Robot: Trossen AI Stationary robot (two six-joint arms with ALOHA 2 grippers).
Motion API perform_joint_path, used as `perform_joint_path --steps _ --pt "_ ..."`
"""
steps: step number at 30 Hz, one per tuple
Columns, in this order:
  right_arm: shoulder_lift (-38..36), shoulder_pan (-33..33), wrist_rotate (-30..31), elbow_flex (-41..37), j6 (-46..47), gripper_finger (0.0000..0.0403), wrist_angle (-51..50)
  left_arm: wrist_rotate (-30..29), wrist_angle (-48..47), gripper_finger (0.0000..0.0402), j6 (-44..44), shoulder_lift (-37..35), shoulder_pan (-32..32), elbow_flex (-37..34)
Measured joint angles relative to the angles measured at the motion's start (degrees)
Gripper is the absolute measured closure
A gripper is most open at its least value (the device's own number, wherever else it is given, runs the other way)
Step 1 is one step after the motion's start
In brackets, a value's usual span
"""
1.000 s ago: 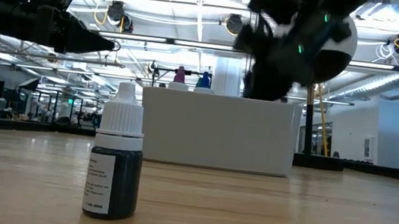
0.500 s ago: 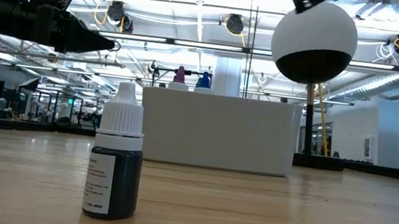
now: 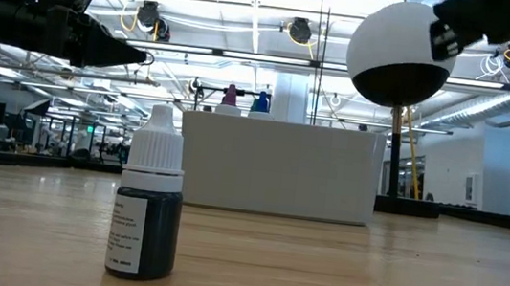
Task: Pick & Place food coloring
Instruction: Put the small blue food coloring bottle into the gray bin
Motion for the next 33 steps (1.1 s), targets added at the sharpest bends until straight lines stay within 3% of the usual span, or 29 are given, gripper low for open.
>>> perform_joint_path --steps 10,27,33 --pt "-9.11 -0.73 -0.06 -13.05 -1.08 0.0402 10.68 0.01 0.00 0.0364 -0.52 0.00 0.00 0.00" --pt "-9.39 -2.01 -0.06 -14.47 -5.63 0.0403 11.37 -0.99 -0.47 0.0364 -7.77 0.00 0.06 0.00" --pt "-9.41 -2.01 -0.23 -19.67 -7.09 0.0403 21.12 -0.99 -5.83 0.0364 -12.27 0.00 0.06 0.00"
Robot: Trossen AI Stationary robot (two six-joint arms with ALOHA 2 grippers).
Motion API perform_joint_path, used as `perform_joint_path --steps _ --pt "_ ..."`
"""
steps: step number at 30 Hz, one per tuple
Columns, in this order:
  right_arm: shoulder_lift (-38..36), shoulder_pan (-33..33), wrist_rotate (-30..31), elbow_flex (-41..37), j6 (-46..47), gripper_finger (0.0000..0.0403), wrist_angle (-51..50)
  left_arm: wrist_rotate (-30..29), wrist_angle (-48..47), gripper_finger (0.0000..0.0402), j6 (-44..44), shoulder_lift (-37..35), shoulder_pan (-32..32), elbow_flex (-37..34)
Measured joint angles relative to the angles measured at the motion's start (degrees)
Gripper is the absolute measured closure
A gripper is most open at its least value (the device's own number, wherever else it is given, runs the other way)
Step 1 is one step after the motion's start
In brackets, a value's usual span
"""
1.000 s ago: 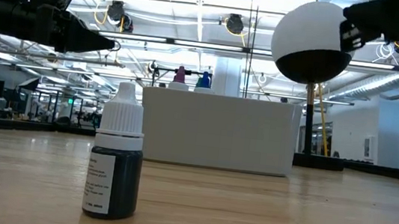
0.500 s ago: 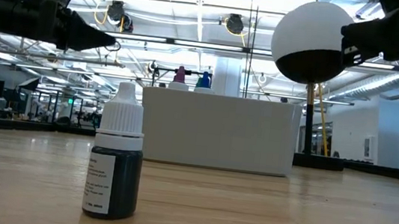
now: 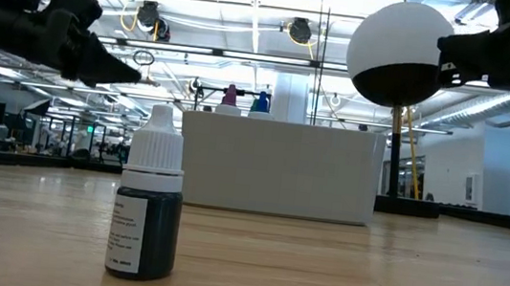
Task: Pick & Place food coloring
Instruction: Put the small blue food coloring bottle into the gray bin
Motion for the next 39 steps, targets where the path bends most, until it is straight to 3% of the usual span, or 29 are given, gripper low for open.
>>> perform_joint_path --steps 5,10,17,25,32,39 --pt "-0.05 -0.37 0.01 -0.53 0.40 0.0403 0.96 0.21 -2.29 0.0364 -0.91 0.00 -0.03 0.00" --pt "-0.05 -0.35 -0.02 -0.53 0.73 0.0403 -1.00 4.11 -2.02 0.0364 -5.72 0.02 -1.77 2.79" --pt "-0.05 -0.35 -0.02 -0.53 1.37 0.0403 -1.11 -1.17 -11.81 0.0364 -4.69 3.99 -11.57 18.45" --pt "-0.05 -0.35 0.10 -0.53 1.39 0.0403 -0.70 -10.84 -29.53 0.0364 -7.32 23.41 -23.17 43.24" --pt "-0.05 -0.36 0.26 -0.53 1.27 0.0403 -0.83 -9.14 -48.21 0.0364 -7.69 43.35 -28.12 63.84" --pt "-0.05 -0.37 0.34 -0.53 1.23 0.0403 -1.34 -8.74 -60.49 0.0364 -9.31 61.09 -29.90 82.42"
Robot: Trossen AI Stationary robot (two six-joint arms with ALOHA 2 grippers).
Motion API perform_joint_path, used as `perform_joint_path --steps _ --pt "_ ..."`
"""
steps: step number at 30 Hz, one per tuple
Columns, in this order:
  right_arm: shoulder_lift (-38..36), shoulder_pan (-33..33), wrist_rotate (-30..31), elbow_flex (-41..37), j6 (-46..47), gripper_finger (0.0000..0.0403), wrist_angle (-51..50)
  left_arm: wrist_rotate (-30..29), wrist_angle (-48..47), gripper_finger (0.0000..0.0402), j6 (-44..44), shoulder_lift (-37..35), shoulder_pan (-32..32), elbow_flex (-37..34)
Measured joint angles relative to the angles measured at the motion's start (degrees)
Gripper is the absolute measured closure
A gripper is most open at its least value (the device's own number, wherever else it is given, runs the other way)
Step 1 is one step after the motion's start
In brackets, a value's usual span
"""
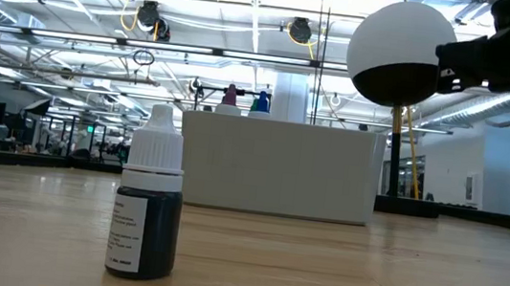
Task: Pick & Place food coloring
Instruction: Put the small blue food coloring bottle into the gray bin
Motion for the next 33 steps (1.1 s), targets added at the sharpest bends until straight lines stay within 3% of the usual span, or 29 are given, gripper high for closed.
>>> perform_joint_path --steps 7,11,19,27,33 --pt "0.00 0.00 0.07 0.00 -0.01 0.0403 -1.23 8.25 -5.52 0.0364 1.16 12.00 -0.16 12.55" --pt "0.00 0.01 0.05 0.02 -0.01 0.0403 -2.38 9.43 -6.56 0.0364 3.22 16.26 -1.22 16.65" --pt "0.00 0.01 0.09 0.02 -1.24 0.0403 -2.66 16.55 -7.25 0.0364 3.85 20.87 -3.98 17.37" --pt "0.02 0.02 0.09 0.02 -1.49 0.0403 -2.43 16.40 -14.23 0.0361 6.33 21.49 -7.03 16.42" --pt "0.02 0.02 3.08 0.02 -1.38 0.0403 -2.43 16.88 -13.47 0.0306 5.15 21.85 -9.40 16.38"
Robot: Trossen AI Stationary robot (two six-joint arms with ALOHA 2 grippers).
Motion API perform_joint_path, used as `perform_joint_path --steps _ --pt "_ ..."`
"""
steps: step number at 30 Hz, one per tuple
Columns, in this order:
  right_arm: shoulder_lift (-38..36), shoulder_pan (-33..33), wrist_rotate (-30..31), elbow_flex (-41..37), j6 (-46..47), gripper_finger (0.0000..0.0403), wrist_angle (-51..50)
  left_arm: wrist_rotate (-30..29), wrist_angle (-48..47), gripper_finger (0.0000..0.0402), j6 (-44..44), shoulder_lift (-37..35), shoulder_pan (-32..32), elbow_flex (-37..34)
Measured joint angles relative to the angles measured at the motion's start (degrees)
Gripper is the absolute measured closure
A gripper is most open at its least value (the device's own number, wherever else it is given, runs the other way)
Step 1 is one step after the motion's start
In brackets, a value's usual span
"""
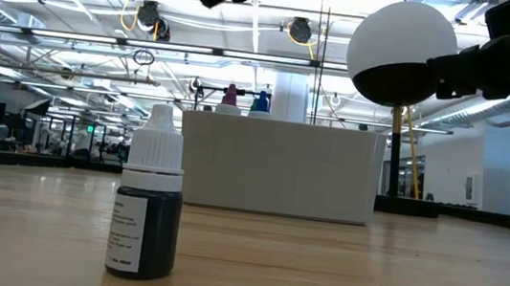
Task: Pick & Place food coloring
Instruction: Put the small blue food coloring bottle into the gray bin
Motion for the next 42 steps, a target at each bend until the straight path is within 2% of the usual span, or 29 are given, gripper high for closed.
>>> perform_joint_path --steps 4,10,13,16,25,33,42 --pt "0.00 0.00 4.40 0.00 0.04 0.0403 -0.62 -1.46 1.62 0.0256 -0.13 0.57 -0.82 0.01" --pt "0.04 -0.02 4.35 0.00 0.28 0.0403 -0.98 -1.89 4.50 0.0207 -1.91 2.86 -0.86 0.00" --pt "0.17 -0.02 4.35 0.02 0.52 0.0403 -1.09 0.64 5.07 0.0196 -2.49 3.84 -0.59 0.00" --pt "0.57 -0.02 4.33 0.02 0.52 0.0403 -1.30 2.29 5.49 0.0196 -3.65 3.92 -0.43 -0.04" --pt "1.42 -0.02 4.29 0.02 2.95 0.0403 -1.75 1.94 8.70 0.0203 -4.95 4.73 -1.05 -0.12" --pt "2.02 0.13 4.11 0.02 3.42 0.0403 -2.50 -0.83 9.17 0.0206 -6.66 7.47 -2.34 -0.24" --pt "2.67 0.13 4.09 0.02 3.96 0.0403 -1.76 -3.94 4.20 0.0206 -6.87 7.87 -2.40 -0.26"
